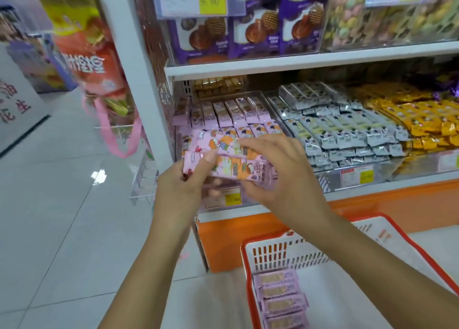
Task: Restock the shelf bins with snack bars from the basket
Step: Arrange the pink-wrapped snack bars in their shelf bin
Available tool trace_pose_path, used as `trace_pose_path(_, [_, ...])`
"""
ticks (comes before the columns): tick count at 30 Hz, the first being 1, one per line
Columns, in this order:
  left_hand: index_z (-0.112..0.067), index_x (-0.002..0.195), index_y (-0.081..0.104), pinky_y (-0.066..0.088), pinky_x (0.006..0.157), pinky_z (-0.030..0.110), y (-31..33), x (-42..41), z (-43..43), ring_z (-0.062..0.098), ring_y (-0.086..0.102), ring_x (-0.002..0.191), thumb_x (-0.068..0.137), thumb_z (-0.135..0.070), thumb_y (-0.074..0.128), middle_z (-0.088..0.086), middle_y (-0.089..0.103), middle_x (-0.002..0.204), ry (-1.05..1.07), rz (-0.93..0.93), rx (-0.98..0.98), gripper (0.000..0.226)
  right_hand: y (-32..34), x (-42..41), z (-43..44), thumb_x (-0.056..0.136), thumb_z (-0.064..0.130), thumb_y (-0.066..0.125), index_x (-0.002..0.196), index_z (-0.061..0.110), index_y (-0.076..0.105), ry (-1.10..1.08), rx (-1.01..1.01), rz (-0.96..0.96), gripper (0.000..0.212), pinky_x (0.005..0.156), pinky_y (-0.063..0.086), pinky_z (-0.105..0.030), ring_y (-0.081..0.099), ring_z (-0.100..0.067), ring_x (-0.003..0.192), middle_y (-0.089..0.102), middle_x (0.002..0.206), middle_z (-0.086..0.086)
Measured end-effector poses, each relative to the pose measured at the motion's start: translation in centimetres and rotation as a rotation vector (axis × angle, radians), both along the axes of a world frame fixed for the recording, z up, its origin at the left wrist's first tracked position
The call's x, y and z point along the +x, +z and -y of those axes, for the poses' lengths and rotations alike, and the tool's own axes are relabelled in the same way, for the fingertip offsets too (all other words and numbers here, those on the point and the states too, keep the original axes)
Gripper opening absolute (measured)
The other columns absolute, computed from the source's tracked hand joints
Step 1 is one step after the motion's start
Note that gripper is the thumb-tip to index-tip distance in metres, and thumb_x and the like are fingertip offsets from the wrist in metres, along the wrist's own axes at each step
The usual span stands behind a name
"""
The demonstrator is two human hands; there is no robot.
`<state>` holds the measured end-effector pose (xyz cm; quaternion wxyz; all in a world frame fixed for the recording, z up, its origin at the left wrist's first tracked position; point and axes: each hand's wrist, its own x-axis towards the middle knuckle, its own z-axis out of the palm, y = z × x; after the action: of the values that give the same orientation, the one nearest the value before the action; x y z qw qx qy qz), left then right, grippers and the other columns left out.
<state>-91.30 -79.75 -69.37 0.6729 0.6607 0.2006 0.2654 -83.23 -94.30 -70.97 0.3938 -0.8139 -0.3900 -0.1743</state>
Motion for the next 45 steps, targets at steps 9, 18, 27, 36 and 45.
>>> trace_pose_path(9, [-0.02, 0.1, 0.067, 0.052, 0.09, 0.039, -1.5, 0.2, -5.4, 0.016, 0.064, 0.086, 0.09, -0.016, 0.058, -0.009, 0.067, 0.089, 0.306, -0.058, 0.27, 0.014, 3.0, 8.9, -7.2, 0.083, 0.035, 0.068, 0.129, 0.023, 0.051, -0.254, -0.153, -0.136, 0.05, 0.084, 0.031, -0.031, 0.039, -0.029, 0.117, 0.05, 0.121, -0.012])
trace_pose_path(18, [-0.019, 0.1, 0.065, 0.043, 0.066, 0.002, -1.9, 0.2, -5.7, -0.001, 0.06, 0.079, 0.091, -0.012, 0.056, -0.01, 0.065, 0.088, 0.235, -0.064, 0.349, 0.015, 4.3, 12.7, -16.6, 0.095, 0.055, 0.043, 0.132, 0.014, 0.051, -0.442, -0.536, -0.285, 0.056, 0.082, 0.041, -0.033, 0.055, -0.03, 0.115, 0.058, 0.125, -0.01])
trace_pose_path(27, [-0.019, 0.099, 0.066, 0.046, 0.067, 0.006, -2.3, -0.1, -6.3, 0.008, 0.062, 0.081, 0.091, -0.012, 0.056, -0.009, 0.066, 0.087, 0.201, -0.102, 0.348, 0.016, 4.5, 12.4, -19.1, 0.096, 0.056, 0.042, 0.14, 0.011, 0.04, -0.399, -0.598, -0.393, 0.063, 0.08, 0.041, -0.035, 0.053, -0.03, 0.115, 0.053, 0.13, -0.014])
trace_pose_path(36, [-0.019, 0.099, 0.067, 0.052, 0.081, 0.025, -2.1, -0.2, -6.4, 0.014, 0.064, 0.088, 0.092, -0.015, 0.054, -0.008, 0.067, 0.089, 0.206, -0.12, 0.301, 0.015, 5.6, 12.0, -20.7, 0.089, 0.068, 0.042, 0.154, 0.015, 0.003, -0.35, -0.51, -0.388, 0.092, 0.115, 0.017, -0.057, -0.004, -0.039, 0.146, -0.005, 0.16, -0.015])
trace_pose_path(45, [-0.018, 0.1, 0.067, 0.053, 0.085, 0.031, -2.4, 0.0, -6.5, 0.012, 0.063, 0.088, 0.092, -0.015, 0.055, -0.006, 0.067, 0.089, 0.204, -0.112, 0.313, 0.015, 3.1, 15.0, -24.4, 0.072, 0.077, 0.041, 0.146, 0.028, 0.033, -0.29, -0.597, -0.357, 0.089, 0.107, 0.029, -0.057, 0.03, -0.04, 0.136, 0.028, 0.153, -0.011])
